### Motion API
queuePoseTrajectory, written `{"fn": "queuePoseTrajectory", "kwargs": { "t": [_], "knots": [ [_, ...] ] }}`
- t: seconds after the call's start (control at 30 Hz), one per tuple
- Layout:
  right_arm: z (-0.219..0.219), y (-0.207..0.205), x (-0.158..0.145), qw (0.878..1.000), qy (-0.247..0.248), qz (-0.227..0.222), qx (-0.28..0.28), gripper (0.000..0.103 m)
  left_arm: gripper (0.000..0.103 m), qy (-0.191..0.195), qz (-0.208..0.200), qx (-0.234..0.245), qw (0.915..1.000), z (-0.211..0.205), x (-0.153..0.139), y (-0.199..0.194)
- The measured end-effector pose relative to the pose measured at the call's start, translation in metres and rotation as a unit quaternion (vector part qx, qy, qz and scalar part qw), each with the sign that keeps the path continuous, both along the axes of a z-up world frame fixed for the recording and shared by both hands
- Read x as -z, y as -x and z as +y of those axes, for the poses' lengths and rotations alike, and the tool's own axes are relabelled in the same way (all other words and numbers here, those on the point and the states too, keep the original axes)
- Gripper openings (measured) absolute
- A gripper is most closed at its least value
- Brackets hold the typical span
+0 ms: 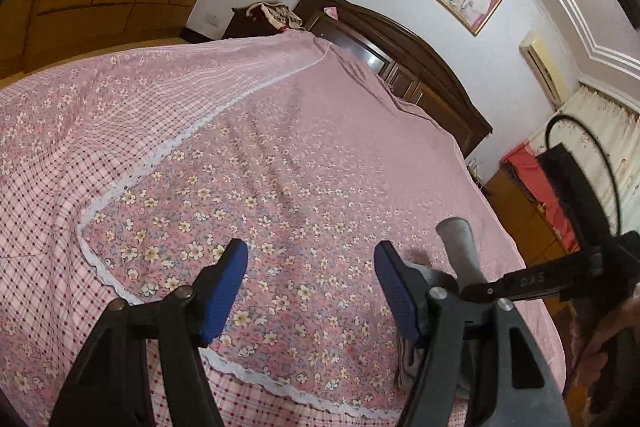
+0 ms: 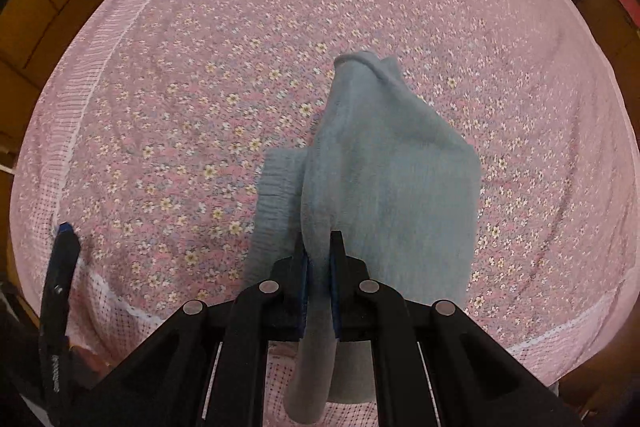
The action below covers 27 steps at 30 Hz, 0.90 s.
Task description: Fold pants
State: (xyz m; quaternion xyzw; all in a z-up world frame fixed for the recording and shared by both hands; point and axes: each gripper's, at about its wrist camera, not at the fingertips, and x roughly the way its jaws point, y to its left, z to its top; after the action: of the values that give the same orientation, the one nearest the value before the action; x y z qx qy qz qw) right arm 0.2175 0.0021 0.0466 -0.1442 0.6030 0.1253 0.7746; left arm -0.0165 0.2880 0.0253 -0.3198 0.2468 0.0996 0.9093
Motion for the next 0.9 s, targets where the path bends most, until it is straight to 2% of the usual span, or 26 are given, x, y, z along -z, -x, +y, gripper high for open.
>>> {"fn": "queuePoseTrajectory", "kwargs": {
  "t": [0.13, 0.17, 0.3, 0.4, 0.5, 0.57, 0.6, 0.67, 0.7, 0.73, 0.77, 0.8, 0.83, 0.87, 0.9],
  "knots": [
    [0.014, 0.000, 0.001, 1.000, 0.010, -0.002, -0.018, 0.011, 0.069, -0.017, 0.005, 0.014, 0.9997, -0.009, 0.000, -0.005],
    [0.018, 0.001, 0.004, 1.000, 0.007, 0.006, -0.025, 0.017, 0.069, -0.021, 0.008, 0.019, 0.9996, -0.012, 0.000, -0.006],
    [0.025, 0.010, 0.015, 0.993, -0.084, 0.077, -0.029, 0.019, 0.069, -0.040, 0.026, 0.031, 0.9984, -0.022, 0.006, -0.013],
    [0.022, 0.021, -0.005, 0.994, -0.091, 0.052, -0.042, 0.019, 0.069, -0.047, 0.040, 0.037, 0.9974, -0.027, 0.011, -0.018],
    [-0.010, 0.026, -0.035, 0.989, -0.135, 0.025, -0.051, 0.019, 0.068, -0.053, 0.025, 0.050, 0.9970, -0.034, 0.002, -0.017],
    [-0.045, 0.025, -0.044, 0.986, -0.162, 0.006, -0.043, 0.022, 0.057, -0.030, -0.011, 0.088, 0.9956, -0.043, -0.011, -0.018],
    [-0.067, 0.023, -0.043, 0.983, -0.178, -0.004, -0.037, 0.023, 0.037, -0.013, -0.030, 0.121, 0.9921, -0.051, -0.021, -0.023],
    [-0.110, 0.015, -0.027, 0.976, -0.216, -0.008, -0.011, 0.025, 0.033, 0.018, -0.051, 0.199, 0.9784, -0.072, -0.039, -0.041],
    [-0.136, 0.009, -0.013, 0.969, -0.247, -0.001, 0.011, 0.025, 0.032, 0.028, -0.055, 0.237, 0.9696, -0.084, -0.043, -0.053],
    [-0.159, 0.003, 0.002, 0.957, -0.290, 0.011, 0.027, 0.025, 0.030, 0.034, -0.047, 0.267, 0.9620, -0.097, -0.043, -0.068],
    [-0.179, -0.001, 0.017, 0.940, -0.339, 0.021, 0.042, 0.025, 0.026, 0.028, -0.031, 0.286, 0.9574, -0.110, -0.039, -0.082],
    [-0.199, -0.005, 0.034, 0.919, -0.388, 0.033, 0.054, 0.025, 0.024, 0.012, -0.013, 0.292, 0.9564, -0.118, -0.033, -0.093],
    [-0.214, -0.008, 0.050, 0.903, -0.424, 0.044, 0.061, 0.025, 0.024, -0.016, 0.026, 0.285, 0.9579, -0.126, -0.019, -0.107],
    [-0.220, -0.009, 0.060, 0.894, -0.441, 0.051, 0.057, 0.025, 0.023, -0.042, 0.072, 0.272, 0.9588, -0.129, -0.003, -0.118],
    [-0.224, -0.010, 0.073, 0.891, -0.448, 0.062, 0.046, 0.025, 0.009, -0.069, 0.118, 0.256, 0.9570, -0.130, 0.019, -0.128]
  ]
}}
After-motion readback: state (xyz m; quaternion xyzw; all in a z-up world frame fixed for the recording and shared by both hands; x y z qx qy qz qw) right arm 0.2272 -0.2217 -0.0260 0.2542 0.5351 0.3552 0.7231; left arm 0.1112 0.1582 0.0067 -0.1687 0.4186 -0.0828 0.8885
